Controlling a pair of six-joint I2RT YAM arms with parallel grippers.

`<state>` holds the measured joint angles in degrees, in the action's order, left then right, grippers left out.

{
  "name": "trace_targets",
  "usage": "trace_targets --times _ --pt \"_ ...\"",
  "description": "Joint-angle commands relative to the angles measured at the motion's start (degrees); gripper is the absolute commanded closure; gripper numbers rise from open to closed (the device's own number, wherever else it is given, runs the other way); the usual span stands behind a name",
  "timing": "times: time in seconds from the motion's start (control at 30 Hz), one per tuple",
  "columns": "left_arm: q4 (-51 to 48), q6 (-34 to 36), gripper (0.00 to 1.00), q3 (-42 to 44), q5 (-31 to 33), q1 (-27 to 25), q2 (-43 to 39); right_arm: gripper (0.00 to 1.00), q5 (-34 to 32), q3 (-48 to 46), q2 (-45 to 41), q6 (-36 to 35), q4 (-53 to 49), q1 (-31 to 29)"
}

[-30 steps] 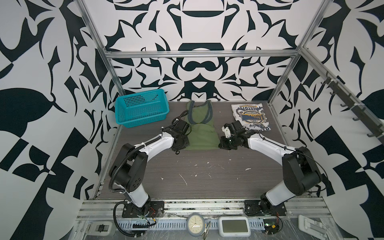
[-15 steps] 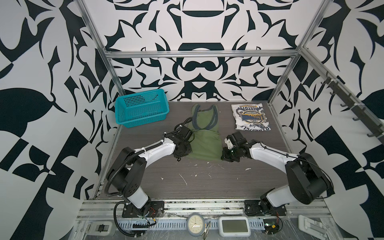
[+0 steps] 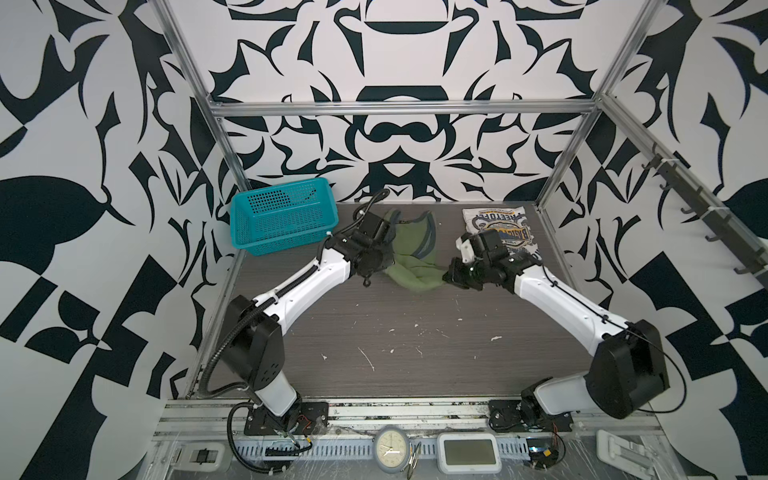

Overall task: Fold and stack the tank tops
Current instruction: 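Fold the green shirt over again away from the robot with both grippers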

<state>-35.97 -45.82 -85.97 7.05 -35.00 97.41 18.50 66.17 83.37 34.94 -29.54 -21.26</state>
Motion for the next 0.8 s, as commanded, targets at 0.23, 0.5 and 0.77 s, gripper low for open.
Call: trace_targets --times 0.23,0.5,0.77 --pt "-8.9 5.1 0.97 -36.4 -9.9 10.2 26.1 1.0 4.7 26.0 19.6 -3.9 -1.4 8.0" --pt "-6.6 3.9 0.94 -54.2 -17.5 14.2 41.9 1.0 9.0 43.2 34.5 -4.7 -2.6 11.4" --pt "8.5 1.6 0.87 -56.1 -21.9 16.0 48.5 1.0 11.5 57.6 47.7 -5.0 -2.5 13.2"
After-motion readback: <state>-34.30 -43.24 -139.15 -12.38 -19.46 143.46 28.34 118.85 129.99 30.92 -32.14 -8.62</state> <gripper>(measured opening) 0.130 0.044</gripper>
